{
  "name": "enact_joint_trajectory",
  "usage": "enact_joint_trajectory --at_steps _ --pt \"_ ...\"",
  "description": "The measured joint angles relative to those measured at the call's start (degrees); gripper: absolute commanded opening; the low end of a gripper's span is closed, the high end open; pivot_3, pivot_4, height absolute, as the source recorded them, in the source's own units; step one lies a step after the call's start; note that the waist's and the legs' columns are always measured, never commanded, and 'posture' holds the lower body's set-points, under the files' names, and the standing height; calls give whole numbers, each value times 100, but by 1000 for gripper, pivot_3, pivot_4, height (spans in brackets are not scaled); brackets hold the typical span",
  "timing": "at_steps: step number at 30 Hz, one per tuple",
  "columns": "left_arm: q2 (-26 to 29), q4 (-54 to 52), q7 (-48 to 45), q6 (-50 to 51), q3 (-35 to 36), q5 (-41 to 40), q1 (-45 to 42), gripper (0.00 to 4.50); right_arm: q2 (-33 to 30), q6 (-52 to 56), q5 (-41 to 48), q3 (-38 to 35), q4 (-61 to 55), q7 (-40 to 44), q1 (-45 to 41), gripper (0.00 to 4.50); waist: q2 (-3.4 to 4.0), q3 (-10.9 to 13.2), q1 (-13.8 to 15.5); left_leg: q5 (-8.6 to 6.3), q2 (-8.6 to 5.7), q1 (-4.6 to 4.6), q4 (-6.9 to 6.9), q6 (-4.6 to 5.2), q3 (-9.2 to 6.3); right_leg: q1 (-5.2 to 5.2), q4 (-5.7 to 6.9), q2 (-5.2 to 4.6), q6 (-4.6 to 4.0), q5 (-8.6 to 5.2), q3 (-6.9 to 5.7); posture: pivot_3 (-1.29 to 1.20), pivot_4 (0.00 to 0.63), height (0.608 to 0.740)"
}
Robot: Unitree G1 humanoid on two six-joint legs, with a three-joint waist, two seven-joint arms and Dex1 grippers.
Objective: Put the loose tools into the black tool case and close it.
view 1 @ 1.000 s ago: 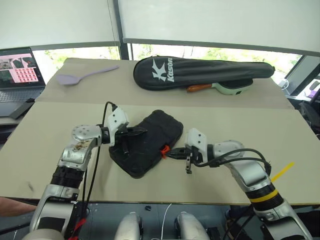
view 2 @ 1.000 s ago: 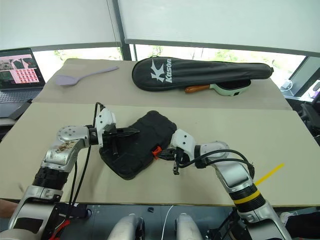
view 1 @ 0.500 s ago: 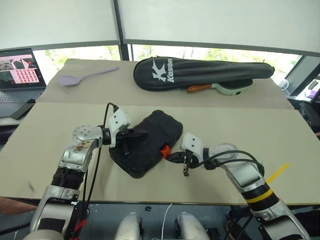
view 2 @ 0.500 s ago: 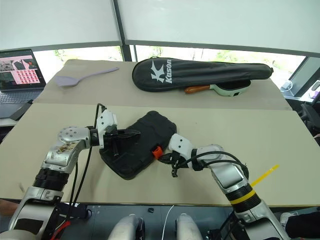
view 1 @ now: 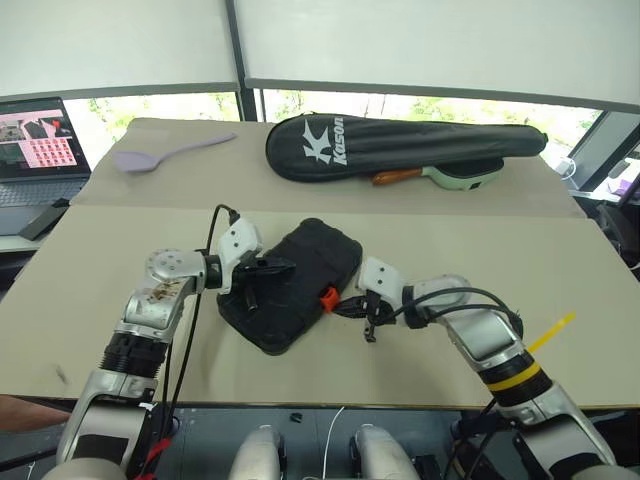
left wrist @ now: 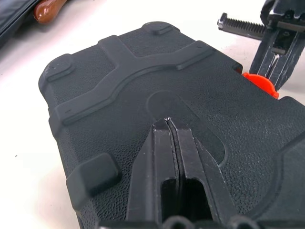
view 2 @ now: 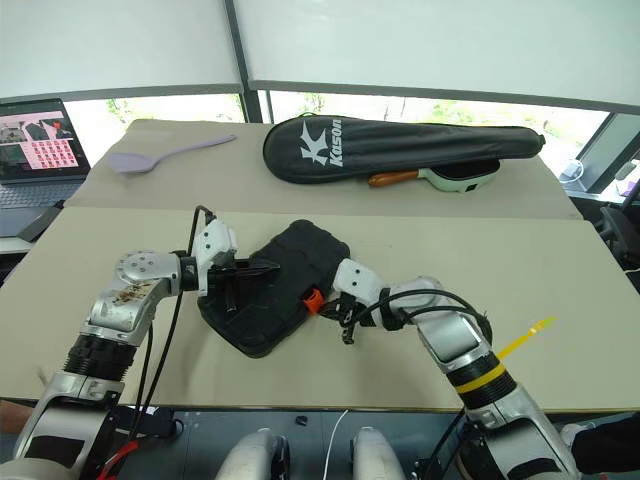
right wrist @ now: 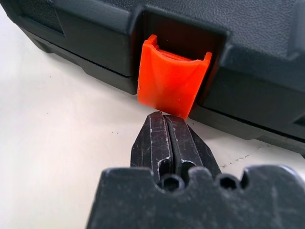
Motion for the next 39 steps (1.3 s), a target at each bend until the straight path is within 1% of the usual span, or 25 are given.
enact_joint_trajectory --at_steps 9,15,24,29,33,39 --pt "-8 -111 9 59 -9 14 55 50 108 479 -96 274 74 42 -343 0 4 -2 -11 0 1 1 -2 0 0 -3 0 0 -1 -1 0 0 150 740" --pt "-48 -118 8 76 -9 15 65 50 352 853 -207 423 339 16 -719 0 6 -4 -84 0 4 2 -4 0 -6 -9 4 10 -7 -3 2 0 150 740" --pt "-45 -122 18 76 -6 14 106 50 480 1076 -252 458 380 14 -827 0 19 -12 -132 0 9 6 -8 0 -17 -9 5 25 -10 -4 9 0 150 740" --pt "-53 -126 61 76 -5 14 121 50 172 1082 -192 433 -6 184 -779 0 36 -22 -115 0 7 4 -8 0 -18 -7 1 23 -9 -4 9 0 150 740" --pt "-80 -127 63 76 -6 12 127 50 -137 1047 -60 272 -459 246 -536 0 40 -29 -102 0 5 4 -16 -1 -18 -5 -8 21 -8 -5 9 0 150 740" --pt "-74 -133 61 76 -6 12 137 50 -106 1047 21 184 -464 131 -499 0 41 -32 -97 0 5 8 -28 -1 -18 -4 -14 21 -10 -6 9 0 150 740"
